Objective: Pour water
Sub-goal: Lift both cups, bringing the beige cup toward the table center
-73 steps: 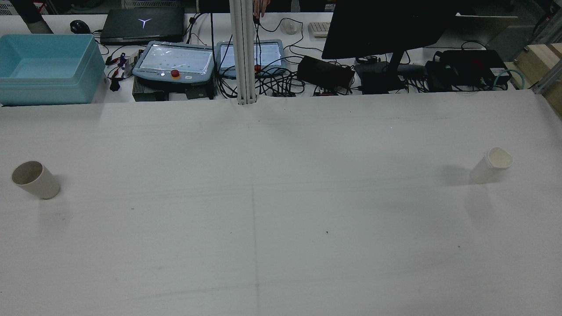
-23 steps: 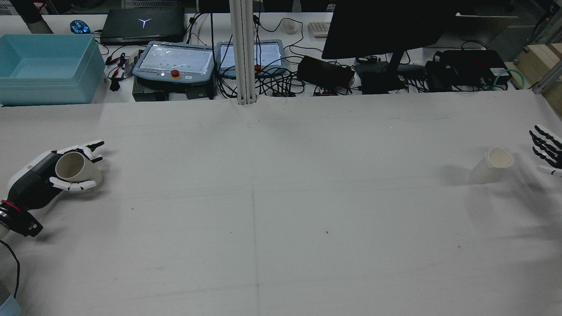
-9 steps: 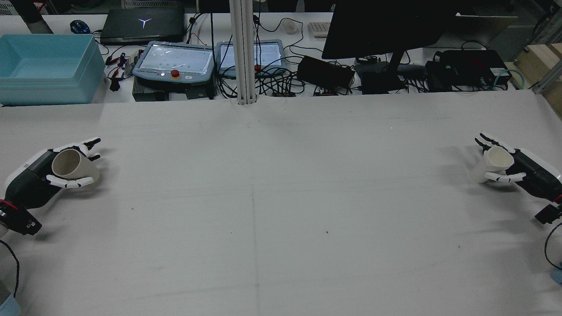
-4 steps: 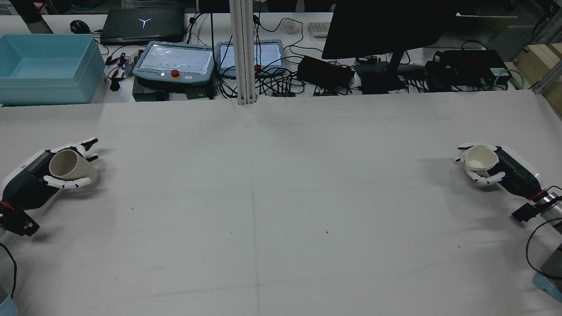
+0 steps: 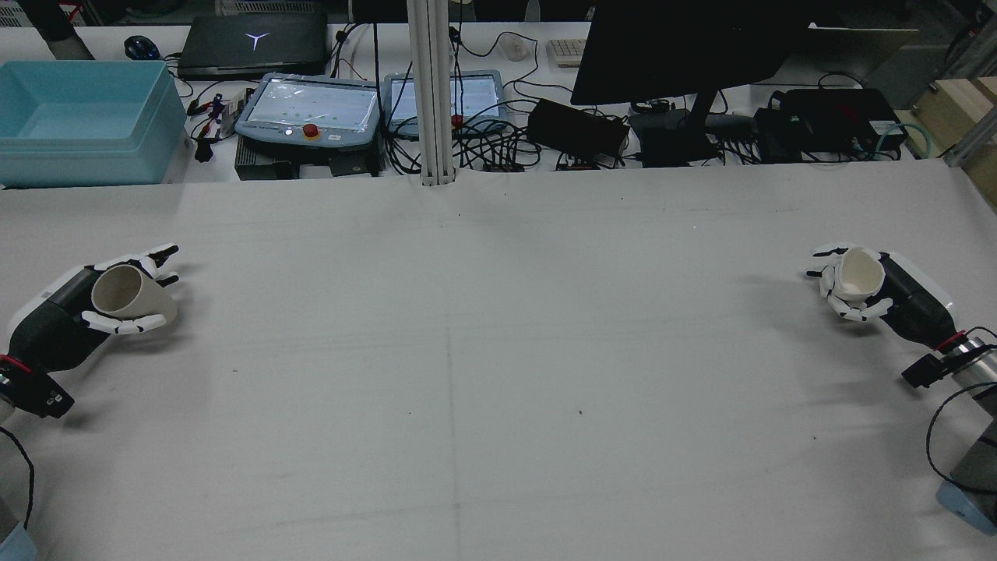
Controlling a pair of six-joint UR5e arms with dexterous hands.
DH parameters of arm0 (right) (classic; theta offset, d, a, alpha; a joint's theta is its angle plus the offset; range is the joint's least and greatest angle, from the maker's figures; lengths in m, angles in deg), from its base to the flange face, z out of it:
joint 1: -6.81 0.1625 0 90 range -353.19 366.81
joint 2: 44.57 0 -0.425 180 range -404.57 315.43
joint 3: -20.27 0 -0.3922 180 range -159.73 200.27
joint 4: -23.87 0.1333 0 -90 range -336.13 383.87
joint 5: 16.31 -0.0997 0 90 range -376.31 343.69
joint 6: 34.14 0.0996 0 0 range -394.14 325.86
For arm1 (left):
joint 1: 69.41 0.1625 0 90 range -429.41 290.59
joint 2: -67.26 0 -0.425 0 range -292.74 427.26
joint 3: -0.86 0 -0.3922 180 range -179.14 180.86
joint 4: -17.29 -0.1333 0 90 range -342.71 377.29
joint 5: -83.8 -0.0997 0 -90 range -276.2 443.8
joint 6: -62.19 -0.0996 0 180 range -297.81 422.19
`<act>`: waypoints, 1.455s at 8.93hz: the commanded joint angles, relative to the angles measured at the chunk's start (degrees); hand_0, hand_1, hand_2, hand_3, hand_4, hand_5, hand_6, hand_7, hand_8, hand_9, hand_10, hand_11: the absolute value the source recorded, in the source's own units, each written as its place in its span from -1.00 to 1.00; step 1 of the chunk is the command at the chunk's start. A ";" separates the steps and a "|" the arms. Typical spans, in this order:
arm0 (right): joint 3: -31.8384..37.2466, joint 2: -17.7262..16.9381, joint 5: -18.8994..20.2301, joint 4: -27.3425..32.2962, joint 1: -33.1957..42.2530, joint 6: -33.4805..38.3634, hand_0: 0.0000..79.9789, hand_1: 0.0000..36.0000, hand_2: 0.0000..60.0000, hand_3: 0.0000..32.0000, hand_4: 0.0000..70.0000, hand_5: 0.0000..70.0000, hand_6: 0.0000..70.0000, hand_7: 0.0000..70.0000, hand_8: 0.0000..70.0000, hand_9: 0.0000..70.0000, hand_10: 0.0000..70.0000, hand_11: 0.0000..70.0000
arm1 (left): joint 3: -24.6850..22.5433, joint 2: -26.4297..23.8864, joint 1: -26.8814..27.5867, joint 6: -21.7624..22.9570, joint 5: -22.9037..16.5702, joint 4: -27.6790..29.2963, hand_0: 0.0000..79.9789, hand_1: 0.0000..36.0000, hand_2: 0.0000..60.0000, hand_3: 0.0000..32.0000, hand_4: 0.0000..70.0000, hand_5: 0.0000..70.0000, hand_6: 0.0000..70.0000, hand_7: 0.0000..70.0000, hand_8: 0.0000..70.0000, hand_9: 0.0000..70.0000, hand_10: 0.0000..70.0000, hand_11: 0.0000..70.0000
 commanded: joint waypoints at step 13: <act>-54.14 16.44 9.27 -66.84 15.66 -8.79 1.00 1.00 1.00 -1.00 0.02 -0.15 1.00 1.00 0.87 1.00 -0.66 -0.39 | -2.60 -36.44 13.27 -6.52 -6.59 -37.19 0.97 1.00 1.00 -1.00 0.71 1.00 -0.35 -0.51 -0.68 -0.88 -0.74 -0.53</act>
